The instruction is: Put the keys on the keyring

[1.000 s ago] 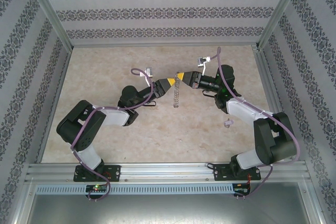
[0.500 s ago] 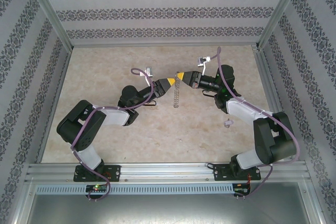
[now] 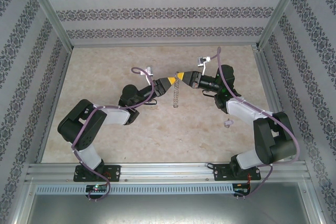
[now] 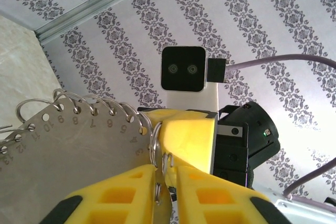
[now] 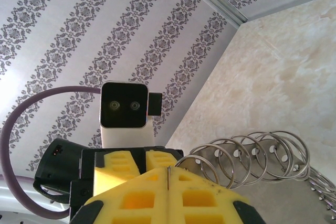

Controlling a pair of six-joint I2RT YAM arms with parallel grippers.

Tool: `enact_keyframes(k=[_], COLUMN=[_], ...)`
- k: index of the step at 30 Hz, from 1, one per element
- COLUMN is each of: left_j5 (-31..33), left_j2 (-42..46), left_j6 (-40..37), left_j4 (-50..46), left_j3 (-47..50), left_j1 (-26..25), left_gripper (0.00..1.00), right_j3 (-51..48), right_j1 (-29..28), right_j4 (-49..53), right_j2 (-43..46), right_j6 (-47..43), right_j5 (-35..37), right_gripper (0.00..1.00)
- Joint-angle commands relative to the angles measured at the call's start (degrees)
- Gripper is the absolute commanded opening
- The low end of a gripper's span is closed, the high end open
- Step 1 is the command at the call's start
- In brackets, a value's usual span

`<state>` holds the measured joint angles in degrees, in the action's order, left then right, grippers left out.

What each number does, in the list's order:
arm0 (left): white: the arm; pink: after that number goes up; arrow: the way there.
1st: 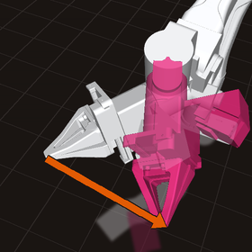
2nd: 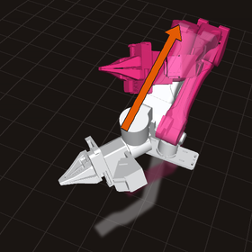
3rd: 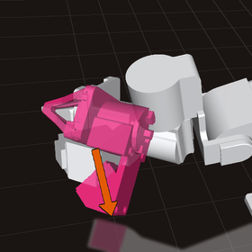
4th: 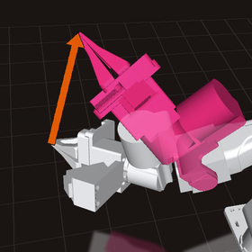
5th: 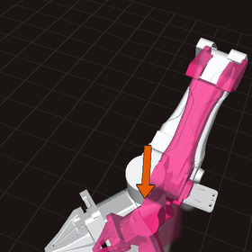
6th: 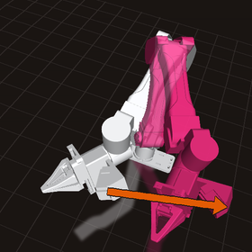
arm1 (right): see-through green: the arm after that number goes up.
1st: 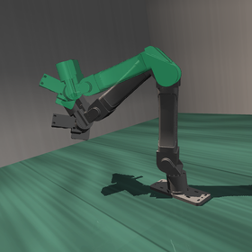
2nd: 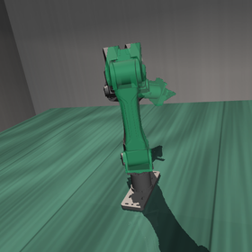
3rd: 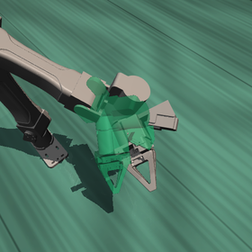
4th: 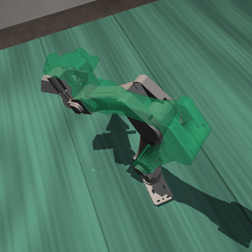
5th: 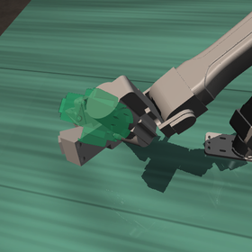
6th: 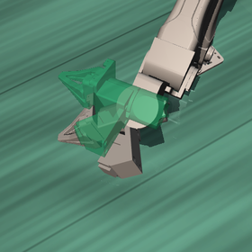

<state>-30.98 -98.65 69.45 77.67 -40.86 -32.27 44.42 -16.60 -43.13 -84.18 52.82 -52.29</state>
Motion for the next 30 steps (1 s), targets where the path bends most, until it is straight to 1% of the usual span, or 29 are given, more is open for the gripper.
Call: enact_keyframes(k=[1,6,10,12,13,15,17,18,20,25,28,30], left_j5=[-0.22,-0.28,-1.16,-3.13,-4.01,-6.62,-9.28,-10.66,-13.04,-17.67,-19.94,-21.14], left_j2=[-0.60,-0.84,-0.84,-0.55,-0.28,0.86,2.59,3.60,5.19,8.63,10.06,10.72], left_j6=[-0.90,-1.07,-2.31,-3.86,-4.88,-8.08,-12.49,-15.17,-19.93,-33.24,-41.79,-47.36], left_j4=[4.06,4.07,4.00,3.27,2.57,-0.63,-5.82,-9.21,-15.49,-33.26,-44.57,-52.10], left_j3=[-1.42,-1.47,-1.96,-2.97,-3.47,-4.84,-6.48,-7.54,-9.38,-15.22,-19.40,-22.28], left_j1=[-0.69,-0.71,-0.52,-0.19,-0.05,0.49,0.80,0.94,1.07,1.68,1.97,2.19], left_gripper=[0.14,0.00,0.00,0.00,0.00,0.00,0.00,0.00,0.00,0.00,0.00,0.00], right_j3=[0.27,0.14,-0.04,-0.02,-0.19,-0.77,-1.62,-2.07,-2.87,-4.23,-4.26,-4.01], right_j1=[0.43,0.56,0.70,1.03,1.26,2.25,3.21,3.71,4.61,7.41,8.38,8.47], right_j4=[-3.20,-3.27,-3.21,-2.37,-2.22,-1.80,-1.80,-1.79,-1.86,-0.91,-0.48,0.24], right_j2=[0.07,-0.01,0.19,0.17,0.16,-0.06,-0.14,-0.11,0.49,3.57,5.51,7.25], right_j6=[0.27,0.27,0.36,0.52,0.78,1.68,2.65,3.10,3.52,3.82,3.70,2.58], right_j5=[0.07,0.13,0.01,0.29,0.50,0.94,1.22,1.39,1.32,0.67,-0.38,-1.41], right_gripper=[0.00,0.00,0.00,0.00,0.06,0.21,0.39,0.44,0.52,0.54,0.52,0.49])
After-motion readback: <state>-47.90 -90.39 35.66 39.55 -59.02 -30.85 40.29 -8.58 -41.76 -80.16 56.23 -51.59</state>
